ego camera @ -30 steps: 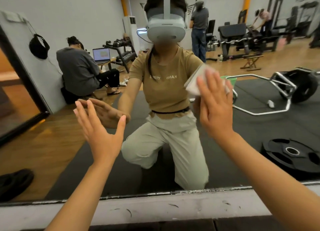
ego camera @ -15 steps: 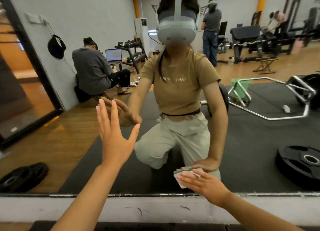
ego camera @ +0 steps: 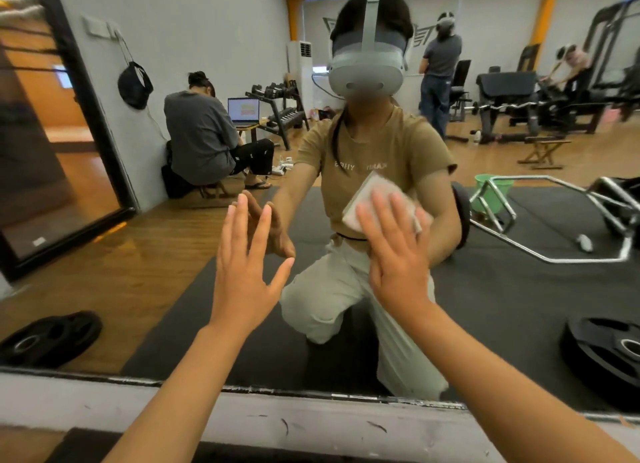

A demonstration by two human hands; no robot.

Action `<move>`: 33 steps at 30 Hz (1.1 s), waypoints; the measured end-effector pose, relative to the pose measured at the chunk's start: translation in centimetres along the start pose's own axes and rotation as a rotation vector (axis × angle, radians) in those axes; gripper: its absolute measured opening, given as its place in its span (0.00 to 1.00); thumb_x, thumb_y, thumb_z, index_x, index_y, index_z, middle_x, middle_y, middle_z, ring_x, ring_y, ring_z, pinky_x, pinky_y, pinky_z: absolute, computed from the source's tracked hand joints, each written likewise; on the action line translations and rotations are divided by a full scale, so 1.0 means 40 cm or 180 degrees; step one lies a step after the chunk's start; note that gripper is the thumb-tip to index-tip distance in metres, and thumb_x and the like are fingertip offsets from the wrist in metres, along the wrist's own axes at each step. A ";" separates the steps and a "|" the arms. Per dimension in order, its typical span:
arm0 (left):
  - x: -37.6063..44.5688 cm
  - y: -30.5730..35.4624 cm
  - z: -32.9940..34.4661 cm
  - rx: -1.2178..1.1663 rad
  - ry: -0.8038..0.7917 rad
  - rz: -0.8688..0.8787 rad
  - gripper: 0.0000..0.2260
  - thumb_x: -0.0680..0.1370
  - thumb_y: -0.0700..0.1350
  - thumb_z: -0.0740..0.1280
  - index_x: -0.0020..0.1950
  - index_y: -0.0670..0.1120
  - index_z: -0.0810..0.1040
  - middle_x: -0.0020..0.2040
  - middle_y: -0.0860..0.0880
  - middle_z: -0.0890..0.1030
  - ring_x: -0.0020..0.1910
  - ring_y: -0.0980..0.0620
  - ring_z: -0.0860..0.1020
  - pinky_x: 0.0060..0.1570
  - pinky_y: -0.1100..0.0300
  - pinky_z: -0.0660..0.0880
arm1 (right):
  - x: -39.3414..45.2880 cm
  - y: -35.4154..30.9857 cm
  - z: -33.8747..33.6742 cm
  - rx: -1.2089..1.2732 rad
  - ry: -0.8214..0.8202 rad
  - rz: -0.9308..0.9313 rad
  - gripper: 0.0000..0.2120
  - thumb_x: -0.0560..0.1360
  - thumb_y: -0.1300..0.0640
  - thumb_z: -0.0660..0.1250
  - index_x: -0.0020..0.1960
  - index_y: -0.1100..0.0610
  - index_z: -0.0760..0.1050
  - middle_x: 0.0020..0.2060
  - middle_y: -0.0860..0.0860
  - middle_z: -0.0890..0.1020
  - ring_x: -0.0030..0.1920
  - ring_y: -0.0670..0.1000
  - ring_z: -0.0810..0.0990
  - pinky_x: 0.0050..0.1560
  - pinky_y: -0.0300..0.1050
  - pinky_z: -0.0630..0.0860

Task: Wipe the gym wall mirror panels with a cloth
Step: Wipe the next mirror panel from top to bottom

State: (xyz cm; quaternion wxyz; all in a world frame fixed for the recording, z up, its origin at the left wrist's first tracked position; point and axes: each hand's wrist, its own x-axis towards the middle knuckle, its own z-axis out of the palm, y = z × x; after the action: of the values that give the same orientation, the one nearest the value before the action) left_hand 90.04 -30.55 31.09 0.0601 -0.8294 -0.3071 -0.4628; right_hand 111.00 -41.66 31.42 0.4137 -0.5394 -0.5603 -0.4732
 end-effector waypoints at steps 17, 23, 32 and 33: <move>0.000 -0.062 -0.054 0.0221 -0.0287 0.0464 0.35 0.77 0.45 0.70 0.81 0.49 0.57 0.82 0.46 0.47 0.80 0.46 0.48 0.72 0.48 0.59 | 0.236 -0.068 0.027 -0.0082 0.0168 -0.0097 0.24 0.78 0.68 0.59 0.74 0.61 0.68 0.75 0.57 0.66 0.76 0.57 0.62 0.75 0.61 0.56; -0.002 -0.068 -0.056 0.0143 -0.0300 0.0505 0.34 0.77 0.44 0.69 0.80 0.48 0.58 0.82 0.45 0.49 0.80 0.45 0.50 0.73 0.48 0.59 | 0.121 -0.117 0.088 -0.0050 0.0088 -0.0186 0.26 0.79 0.69 0.57 0.76 0.59 0.66 0.76 0.56 0.64 0.78 0.55 0.58 0.76 0.60 0.55; 0.001 -0.074 -0.065 0.0150 -0.0512 0.0521 0.36 0.78 0.44 0.69 0.81 0.50 0.54 0.82 0.47 0.45 0.81 0.46 0.46 0.75 0.49 0.55 | -0.519 -0.036 0.070 -0.1487 -0.3106 -0.2920 0.56 0.68 0.46 0.71 0.78 0.63 0.35 0.79 0.58 0.37 0.78 0.58 0.36 0.75 0.59 0.30; 0.002 -0.074 -0.067 0.0159 -0.0523 0.0527 0.36 0.78 0.44 0.69 0.81 0.50 0.53 0.82 0.47 0.44 0.81 0.47 0.46 0.75 0.49 0.55 | -0.499 -0.034 0.069 -0.1443 -0.2973 -0.2879 0.56 0.67 0.47 0.72 0.79 0.62 0.37 0.79 0.57 0.39 0.79 0.57 0.38 0.76 0.58 0.31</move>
State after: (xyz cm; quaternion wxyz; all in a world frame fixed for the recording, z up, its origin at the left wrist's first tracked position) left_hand 86.44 -29.16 32.14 0.0934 -0.8853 -0.2529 -0.3789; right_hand 111.31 -43.16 11.27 -0.2324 -0.4732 -0.7371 -0.4228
